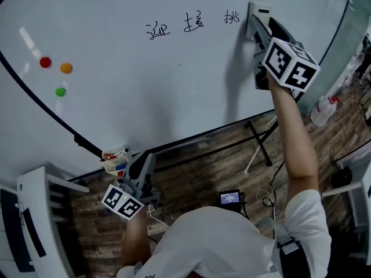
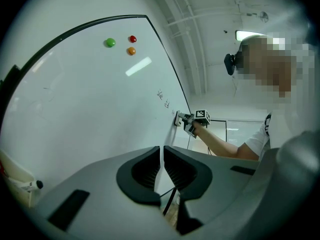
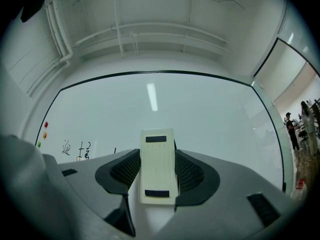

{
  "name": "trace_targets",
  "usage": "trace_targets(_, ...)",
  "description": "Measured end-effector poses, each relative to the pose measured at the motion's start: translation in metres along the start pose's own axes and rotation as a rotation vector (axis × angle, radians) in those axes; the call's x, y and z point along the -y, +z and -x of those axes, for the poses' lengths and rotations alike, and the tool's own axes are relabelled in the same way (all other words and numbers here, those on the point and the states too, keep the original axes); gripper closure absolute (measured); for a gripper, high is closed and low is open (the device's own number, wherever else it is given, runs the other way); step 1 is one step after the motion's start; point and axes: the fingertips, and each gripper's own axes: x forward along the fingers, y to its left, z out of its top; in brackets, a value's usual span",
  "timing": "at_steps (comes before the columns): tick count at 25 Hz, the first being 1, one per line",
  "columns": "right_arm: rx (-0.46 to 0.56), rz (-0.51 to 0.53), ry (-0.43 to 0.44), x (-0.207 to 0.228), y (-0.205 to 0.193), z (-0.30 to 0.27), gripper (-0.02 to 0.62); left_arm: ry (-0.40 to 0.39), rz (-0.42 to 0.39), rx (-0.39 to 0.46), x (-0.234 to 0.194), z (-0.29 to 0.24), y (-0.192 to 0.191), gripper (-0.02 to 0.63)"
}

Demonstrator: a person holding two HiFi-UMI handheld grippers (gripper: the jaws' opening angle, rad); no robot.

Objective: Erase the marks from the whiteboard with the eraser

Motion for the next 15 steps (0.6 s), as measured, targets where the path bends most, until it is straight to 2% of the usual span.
trace_targets(15, 0.014, 0.015, 0.015, -0.034, -0.001, 0.001, 0.356, -0.006, 0.014, -0.007, -0.009, 0.006, 0.0, 0.592)
